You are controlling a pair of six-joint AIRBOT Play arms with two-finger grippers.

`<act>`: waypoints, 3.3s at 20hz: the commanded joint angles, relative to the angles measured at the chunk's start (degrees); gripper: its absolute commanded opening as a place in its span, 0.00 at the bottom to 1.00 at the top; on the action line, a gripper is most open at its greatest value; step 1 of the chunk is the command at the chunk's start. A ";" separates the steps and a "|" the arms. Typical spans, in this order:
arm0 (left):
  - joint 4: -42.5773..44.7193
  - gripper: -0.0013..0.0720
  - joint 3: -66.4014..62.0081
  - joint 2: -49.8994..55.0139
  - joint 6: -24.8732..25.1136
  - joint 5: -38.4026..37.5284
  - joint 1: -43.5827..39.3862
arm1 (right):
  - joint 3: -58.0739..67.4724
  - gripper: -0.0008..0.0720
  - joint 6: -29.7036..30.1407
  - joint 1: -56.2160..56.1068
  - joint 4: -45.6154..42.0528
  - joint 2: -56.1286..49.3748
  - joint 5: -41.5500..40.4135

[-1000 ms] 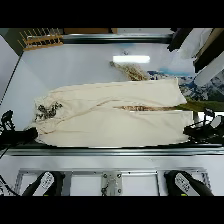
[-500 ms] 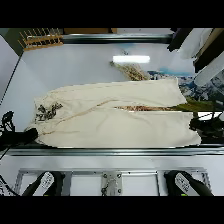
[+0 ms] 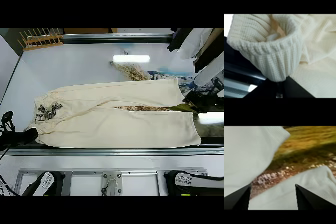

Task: Fold the clothes and pants, and hang the long-sleeved shirts on hangers.

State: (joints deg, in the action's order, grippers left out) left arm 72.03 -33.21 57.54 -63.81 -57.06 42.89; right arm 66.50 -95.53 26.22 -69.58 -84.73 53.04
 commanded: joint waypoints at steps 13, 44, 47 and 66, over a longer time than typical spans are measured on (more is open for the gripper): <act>-0.04 0.04 0.02 -0.04 -0.04 0.11 0.04 | 5.64 0.03 0.57 -3.13 -5.64 -11.21 -2.73; -0.09 0.04 0.02 -0.04 -0.07 0.28 0.04 | -42.56 0.73 16.00 25.09 6.14 25.59 2.27; -0.11 0.04 0.02 -0.04 -0.07 0.31 0.04 | -42.56 0.71 16.79 24.65 7.04 24.98 2.08; 6.51 0.04 -14.12 -11.74 -4.15 -10.54 -2.82 | -15.74 0.03 9.33 12.57 -9.99 27.41 21.97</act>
State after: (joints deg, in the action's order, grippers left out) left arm 77.25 -43.03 48.31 -65.39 -64.73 41.78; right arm 43.75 -84.62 39.83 -76.93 -57.25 70.19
